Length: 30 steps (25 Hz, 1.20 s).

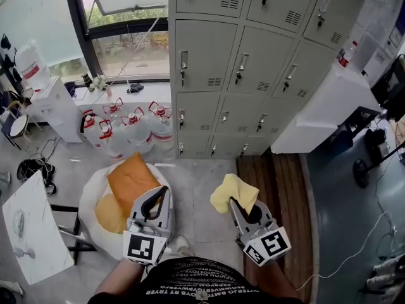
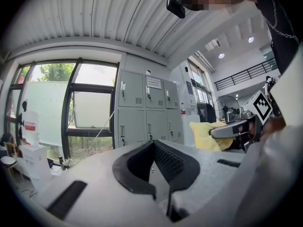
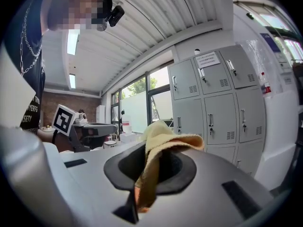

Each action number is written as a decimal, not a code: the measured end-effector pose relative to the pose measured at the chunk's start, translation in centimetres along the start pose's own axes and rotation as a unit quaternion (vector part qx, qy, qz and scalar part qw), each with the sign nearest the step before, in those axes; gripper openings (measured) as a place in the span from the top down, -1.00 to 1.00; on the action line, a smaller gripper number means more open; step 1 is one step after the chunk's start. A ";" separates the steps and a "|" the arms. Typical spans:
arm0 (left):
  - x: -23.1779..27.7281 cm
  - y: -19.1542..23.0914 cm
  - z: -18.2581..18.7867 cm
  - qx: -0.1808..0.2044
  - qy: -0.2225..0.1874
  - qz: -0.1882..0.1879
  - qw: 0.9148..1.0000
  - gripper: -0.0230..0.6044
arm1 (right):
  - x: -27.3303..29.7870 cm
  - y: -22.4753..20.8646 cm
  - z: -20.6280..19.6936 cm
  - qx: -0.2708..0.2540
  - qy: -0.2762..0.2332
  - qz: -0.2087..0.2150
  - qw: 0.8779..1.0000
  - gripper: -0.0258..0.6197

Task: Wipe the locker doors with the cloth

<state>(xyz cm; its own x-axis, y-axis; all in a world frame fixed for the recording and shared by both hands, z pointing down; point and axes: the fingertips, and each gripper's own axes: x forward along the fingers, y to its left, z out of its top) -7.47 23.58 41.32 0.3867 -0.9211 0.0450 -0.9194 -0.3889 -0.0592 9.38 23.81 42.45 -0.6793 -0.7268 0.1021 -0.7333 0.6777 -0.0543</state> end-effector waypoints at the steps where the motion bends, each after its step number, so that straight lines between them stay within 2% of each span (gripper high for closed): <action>1: 0.5 0.0 0.2 0.003 -0.002 -0.004 1.000 0.91 | 0.3 -0.2 0.0 0.000 0.001 -0.002 1.000 0.80; 7: 2.4 1.4 0.5 0.007 -0.009 -0.011 1.000 0.91 | 2.0 -1.4 0.9 -0.008 0.004 -0.017 1.000 0.80; 14: 3.9 4.3 1.2 0.036 -0.023 -0.003 0.999 0.91 | 4.6 -2.1 2.5 -0.070 0.005 -0.041 0.997 0.80; 26: 4.4 7.1 1.6 0.060 -0.029 -0.001 0.998 0.91 | 6.8 -0.5 3.1 -0.094 0.015 -0.038 0.995 0.80; 28: 4.4 7.0 1.4 0.054 -0.030 -0.001 0.998 0.91 | 6.5 -0.7 3.1 -0.092 0.016 -0.042 0.995 0.80; 30: 4.3 6.6 1.3 0.025 -0.030 -0.007 0.999 0.91 | 6.0 -0.9 2.9 -0.082 0.015 -0.043 0.996 0.80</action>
<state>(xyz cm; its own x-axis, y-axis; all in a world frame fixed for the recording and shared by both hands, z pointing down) -11.80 17.03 39.82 0.4037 -0.9148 -0.0138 -0.9100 -0.3999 -0.1096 5.86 18.47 40.21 -0.6110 -0.7811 0.1284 -0.7724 0.6238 0.1192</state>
